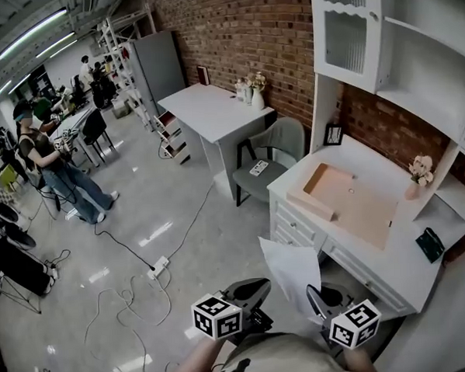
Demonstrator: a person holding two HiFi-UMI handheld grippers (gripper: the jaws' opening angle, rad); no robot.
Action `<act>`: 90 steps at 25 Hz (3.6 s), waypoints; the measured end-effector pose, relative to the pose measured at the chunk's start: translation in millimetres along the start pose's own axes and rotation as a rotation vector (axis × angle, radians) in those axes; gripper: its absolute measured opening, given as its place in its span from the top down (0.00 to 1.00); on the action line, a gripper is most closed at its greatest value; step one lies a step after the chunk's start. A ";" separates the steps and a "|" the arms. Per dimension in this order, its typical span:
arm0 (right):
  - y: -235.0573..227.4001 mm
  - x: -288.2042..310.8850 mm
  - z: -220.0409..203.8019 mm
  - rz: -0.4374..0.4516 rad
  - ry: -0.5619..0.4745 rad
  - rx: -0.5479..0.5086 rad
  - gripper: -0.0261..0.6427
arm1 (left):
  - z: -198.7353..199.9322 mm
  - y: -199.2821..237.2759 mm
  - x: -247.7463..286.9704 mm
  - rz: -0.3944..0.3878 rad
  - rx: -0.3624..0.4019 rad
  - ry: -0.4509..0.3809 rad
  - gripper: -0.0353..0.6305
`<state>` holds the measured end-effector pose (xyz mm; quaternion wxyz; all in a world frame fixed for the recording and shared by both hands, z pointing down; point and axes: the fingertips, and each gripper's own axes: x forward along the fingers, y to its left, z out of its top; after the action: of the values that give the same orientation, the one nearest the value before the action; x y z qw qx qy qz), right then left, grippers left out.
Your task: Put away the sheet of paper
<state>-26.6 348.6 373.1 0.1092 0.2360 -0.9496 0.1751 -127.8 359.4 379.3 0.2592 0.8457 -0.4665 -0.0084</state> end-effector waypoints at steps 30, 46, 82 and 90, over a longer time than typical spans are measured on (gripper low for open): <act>-183.1 -91.2 -2.1 -0.214 -0.041 0.176 0.92 | 11.5 -65.0 192.4 -0.130 0.085 0.151 0.91; -221.0 -72.7 34.8 0.052 -0.011 -0.017 0.92 | 40.1 -48.1 179.2 0.353 0.125 -0.103 0.93; -291.7 -81.9 47.5 -0.271 0.020 0.142 0.92 | 101.3 17.6 274.0 0.055 0.144 -0.086 0.92; -288.8 -60.0 57.2 -0.324 0.042 0.129 0.92 | 102.8 42.5 278.3 -0.005 0.095 -0.097 0.92</act>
<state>158.6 112.3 384.5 0.1404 0.3888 -0.8835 0.2205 -30.3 76.0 372.7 0.1961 0.8567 -0.4763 -0.0280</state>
